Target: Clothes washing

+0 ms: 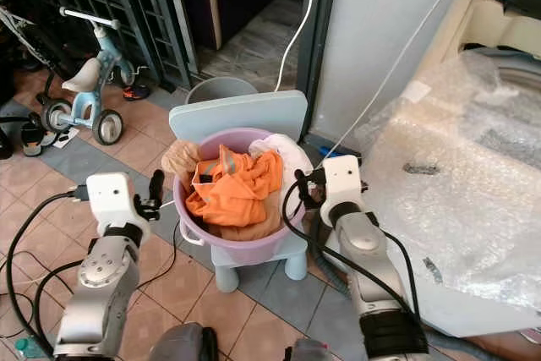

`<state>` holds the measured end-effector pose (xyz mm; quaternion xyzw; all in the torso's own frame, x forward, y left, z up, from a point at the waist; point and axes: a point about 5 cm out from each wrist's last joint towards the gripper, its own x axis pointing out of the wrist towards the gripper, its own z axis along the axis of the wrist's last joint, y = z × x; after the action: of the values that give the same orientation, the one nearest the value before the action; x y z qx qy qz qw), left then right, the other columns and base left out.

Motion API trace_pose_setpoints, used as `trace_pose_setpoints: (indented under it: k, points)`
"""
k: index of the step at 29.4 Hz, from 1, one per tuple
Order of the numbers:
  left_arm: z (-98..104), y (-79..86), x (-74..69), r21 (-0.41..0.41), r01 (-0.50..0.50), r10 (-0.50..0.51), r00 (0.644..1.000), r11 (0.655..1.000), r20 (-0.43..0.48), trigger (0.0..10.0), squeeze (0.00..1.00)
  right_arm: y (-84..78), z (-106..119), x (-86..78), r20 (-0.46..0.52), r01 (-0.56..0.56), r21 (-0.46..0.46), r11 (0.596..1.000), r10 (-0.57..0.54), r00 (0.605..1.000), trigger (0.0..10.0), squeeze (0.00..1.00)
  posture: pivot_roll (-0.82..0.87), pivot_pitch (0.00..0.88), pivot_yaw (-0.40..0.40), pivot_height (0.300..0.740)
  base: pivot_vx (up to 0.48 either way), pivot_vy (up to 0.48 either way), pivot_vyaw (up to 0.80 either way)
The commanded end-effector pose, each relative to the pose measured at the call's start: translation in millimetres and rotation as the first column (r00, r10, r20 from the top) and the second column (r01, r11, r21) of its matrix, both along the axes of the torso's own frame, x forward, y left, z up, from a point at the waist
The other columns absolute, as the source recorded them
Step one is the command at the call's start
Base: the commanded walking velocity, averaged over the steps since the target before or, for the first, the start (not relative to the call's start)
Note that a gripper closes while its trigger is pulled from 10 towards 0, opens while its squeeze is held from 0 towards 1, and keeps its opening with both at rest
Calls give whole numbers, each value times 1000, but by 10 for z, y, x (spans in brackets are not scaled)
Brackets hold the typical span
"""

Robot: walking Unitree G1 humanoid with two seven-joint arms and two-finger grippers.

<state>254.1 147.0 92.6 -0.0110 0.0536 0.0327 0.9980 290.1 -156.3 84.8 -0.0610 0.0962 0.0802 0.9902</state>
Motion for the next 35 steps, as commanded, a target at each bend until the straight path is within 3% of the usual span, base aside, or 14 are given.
trace_pose_setpoints:
  k: [1, 5, 12, 16, 17, 20, 22, 26, 31, 35]
  points:
    - [-55, 142, -41, 29, -55, 56, 998, 998, -32, 10000, 0, 172, 50, 13, 27, -62, 16, 998, 61, 998, 10000, 0, 61, 154, -4, 740, 0, 0, 800]
    - [-66, 173, -40, 31, -95, 96, 994, 995, -45, 10000, 0, 166, 29, 17, 10, -50, 18, 999, 50, 999, 10000, 0, 64, 155, -6, 740, 0, 0, 800]
    - [-97, 185, -57, 30, -110, 112, 990, 994, -87, 10000, 0, 107, -23, 34, -30, -36, 7, 999, 36, 999, 10000, 0, 80, 167, -16, 740, 0, 0, 0]
    - [-140, 202, -126, 35, -93, 97, 988, 995, -117, 10000, 0, 83, -90, 68, -49, -22, -94, 995, 17, 999, 10000, 0, 105, 165, -17, 740, 0, 0, 0]
    - [-166, 228, -155, 32, -105, 108, 985, 994, -133, 10000, 0, 129, -103, 75, -57, -15, -25, 1000, 14, 998, 10000, 0, 110, 170, -17, 740, 0, 0, 0]
    - [-166, 228, -155, 32, -105, 108, 985, 994, -133, 10000, 0, 129, -103, 75, -57, -15, -25, 1000, 14, 998, 10000, 0, 110, 170, -17, 740, 0, 0, 0]
    - [-178, 269, -190, 47, -119, 124, 982, 992, -143, 10000, 0, 268, -64, 92, -49, -59, 92, 994, 64, 997, 10000, 0, 122, 173, -18, 740, 0, 0, 0]
    - [-69, 358, -187, 88, -189, 196, 978, 978, -69, 10000, 0, 320, -27, 99, -29, -114, 114, 987, 118, 993, 10000, 0, 124, 182, -17, 740, 0, 0, 0]
    - [-50, 375, -182, 90, -185, 192, 977, 979, -88, 10000, 0, 359, -44, 103, -7, -142, 32, 989, 142, 990, 10000, 0, 131, 226, -14, 740, 0, 0, 480]
    - [-19, 381, -243, 103, -209, 217, 973, 972, -75, 10000, 0, 343, -271, 118, -142, -110, 7, 994, 110, 984, 10000, 0, 151, 250, -20, 740, 0, 0, 400]
